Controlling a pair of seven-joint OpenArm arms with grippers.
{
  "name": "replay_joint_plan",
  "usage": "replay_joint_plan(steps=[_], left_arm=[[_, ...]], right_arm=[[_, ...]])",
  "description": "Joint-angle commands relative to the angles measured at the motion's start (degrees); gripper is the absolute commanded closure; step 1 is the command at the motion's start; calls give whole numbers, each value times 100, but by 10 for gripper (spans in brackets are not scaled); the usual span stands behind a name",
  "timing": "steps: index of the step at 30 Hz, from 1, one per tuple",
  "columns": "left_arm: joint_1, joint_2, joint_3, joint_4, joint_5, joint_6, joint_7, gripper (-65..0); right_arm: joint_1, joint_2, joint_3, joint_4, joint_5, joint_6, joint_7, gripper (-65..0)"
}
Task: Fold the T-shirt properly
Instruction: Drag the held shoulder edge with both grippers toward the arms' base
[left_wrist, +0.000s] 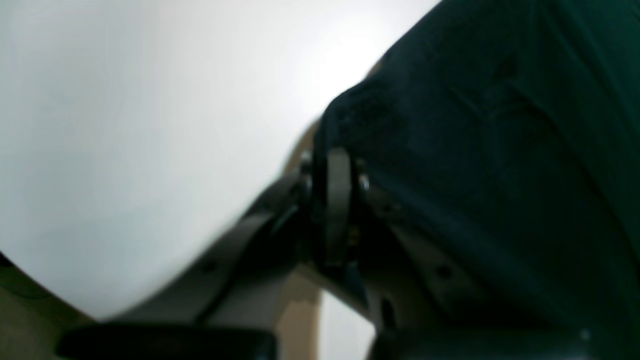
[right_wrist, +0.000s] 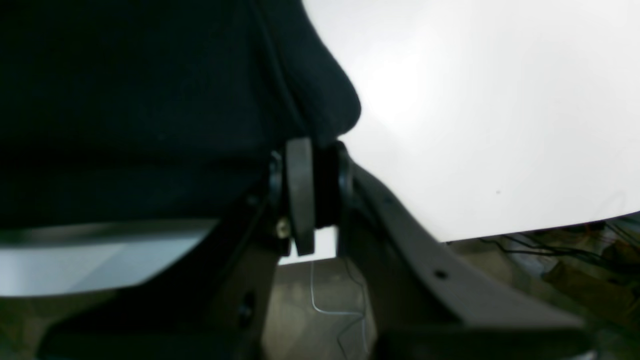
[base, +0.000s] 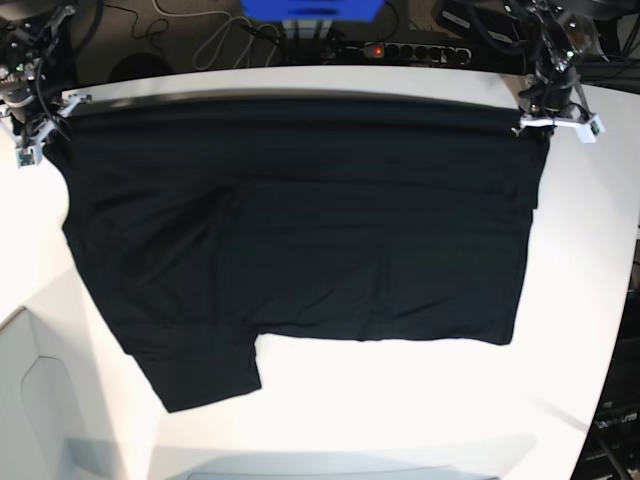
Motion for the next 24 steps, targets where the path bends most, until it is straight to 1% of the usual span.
replay_joint_plan(steps=[1,4,14,16,21,23,24], left_arm=[[95,-16,-35,43,139,124,178,-3],[227,-8,-17,104,139,124,178,-3],[798,1,9,1054,139,124,187,-3],[833,1,9,1142,139,124,187,-10],[860,1,9,1159,139,142,196,-16],[860,1,9,1159,139,133,196,-54],[868,1,9,1159,139,133,196,-87]], right_arm=[[-53,121,65,55,-111,-66,42,0],[-176,112,21,90,-103,-66,42,0],[-202,112,30,81,-103,-66,42,0],[-202,121,30,81,-103,-66,42,-36],[-193,130,48,90,-103,-66,42,-152],[-167,130,65,99,-103,-66,42,-189],[-167,138,65,134,-103,-66,42,-201]])
